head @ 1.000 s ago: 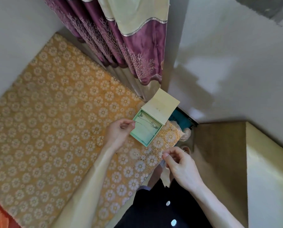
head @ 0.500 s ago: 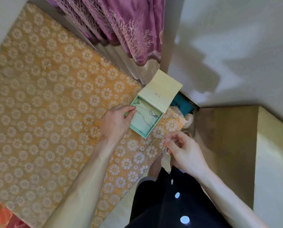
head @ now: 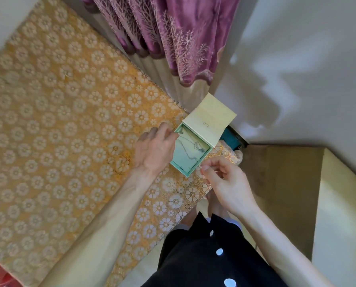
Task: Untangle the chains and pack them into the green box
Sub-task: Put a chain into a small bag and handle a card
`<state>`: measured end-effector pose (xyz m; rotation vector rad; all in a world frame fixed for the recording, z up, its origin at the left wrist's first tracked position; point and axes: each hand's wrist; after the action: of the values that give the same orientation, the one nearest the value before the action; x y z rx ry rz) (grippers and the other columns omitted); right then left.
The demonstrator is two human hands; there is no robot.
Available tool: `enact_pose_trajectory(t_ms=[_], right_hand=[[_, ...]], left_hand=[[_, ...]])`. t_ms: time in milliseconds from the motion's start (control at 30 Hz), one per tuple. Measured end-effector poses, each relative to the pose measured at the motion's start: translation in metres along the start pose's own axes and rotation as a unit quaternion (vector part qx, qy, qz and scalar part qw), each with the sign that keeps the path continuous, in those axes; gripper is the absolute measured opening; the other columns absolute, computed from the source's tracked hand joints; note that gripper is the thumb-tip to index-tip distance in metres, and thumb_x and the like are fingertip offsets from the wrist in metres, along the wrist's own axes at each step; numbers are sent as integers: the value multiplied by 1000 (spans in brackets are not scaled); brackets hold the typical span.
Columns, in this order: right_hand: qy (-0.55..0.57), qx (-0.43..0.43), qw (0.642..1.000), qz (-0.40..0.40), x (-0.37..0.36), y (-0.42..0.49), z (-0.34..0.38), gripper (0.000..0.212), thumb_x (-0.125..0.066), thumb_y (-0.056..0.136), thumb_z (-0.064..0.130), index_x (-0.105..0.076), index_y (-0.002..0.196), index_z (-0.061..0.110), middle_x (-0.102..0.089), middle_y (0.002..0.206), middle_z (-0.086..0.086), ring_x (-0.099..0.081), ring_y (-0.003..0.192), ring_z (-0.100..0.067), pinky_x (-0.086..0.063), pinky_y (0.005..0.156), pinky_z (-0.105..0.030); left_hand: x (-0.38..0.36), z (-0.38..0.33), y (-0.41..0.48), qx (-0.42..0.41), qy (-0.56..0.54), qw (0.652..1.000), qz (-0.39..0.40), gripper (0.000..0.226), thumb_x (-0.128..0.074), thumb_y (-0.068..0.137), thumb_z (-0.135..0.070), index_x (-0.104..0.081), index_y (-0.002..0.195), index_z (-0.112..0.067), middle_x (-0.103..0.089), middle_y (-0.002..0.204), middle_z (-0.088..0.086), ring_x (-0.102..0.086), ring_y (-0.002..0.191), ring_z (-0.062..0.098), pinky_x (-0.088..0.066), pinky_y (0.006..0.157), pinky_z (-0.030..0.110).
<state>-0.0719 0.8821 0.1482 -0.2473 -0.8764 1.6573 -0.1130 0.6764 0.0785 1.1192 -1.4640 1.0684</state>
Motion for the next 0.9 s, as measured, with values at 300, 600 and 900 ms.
enact_pose_trajectory(t_ms=[300,600,900], right_hand=[[16,20,1000,12,-16,16,26,10,-62,95,26,-68,89,32,-74,91,9,-69,76,-10,-52,75,-32],[-169,-18,981,-91,-34,40,-12,10,-62,94,38,-71,94,40,-60,96,4,-58,86,-14,-47,82,-36],[-248,2,959,-141,-56,47,-20,21,-52,97,37,-71,105,31,-51,95,10,-60,88,-23,-48,72,-34]], left_hand=[[-4,2,-7,98,-142,985,19,38,-63,94,-37,-55,126,-17,-62,124,1,-69,90,20,-33,55,19],[-15,7,2,134,-134,981,49,39,-46,103,-46,-58,130,-21,-68,117,-2,-67,99,19,-40,65,24],[-15,5,4,81,-15,997,-5,26,-58,99,-37,-70,91,-15,-70,67,-1,-64,48,24,-42,48,25]])
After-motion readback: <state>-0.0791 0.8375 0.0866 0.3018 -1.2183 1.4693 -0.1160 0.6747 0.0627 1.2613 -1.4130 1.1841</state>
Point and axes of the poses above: each hand's wrist, its own y-axis towards the middle knuckle, its own x-axis out of the back of the hand, z = x × y
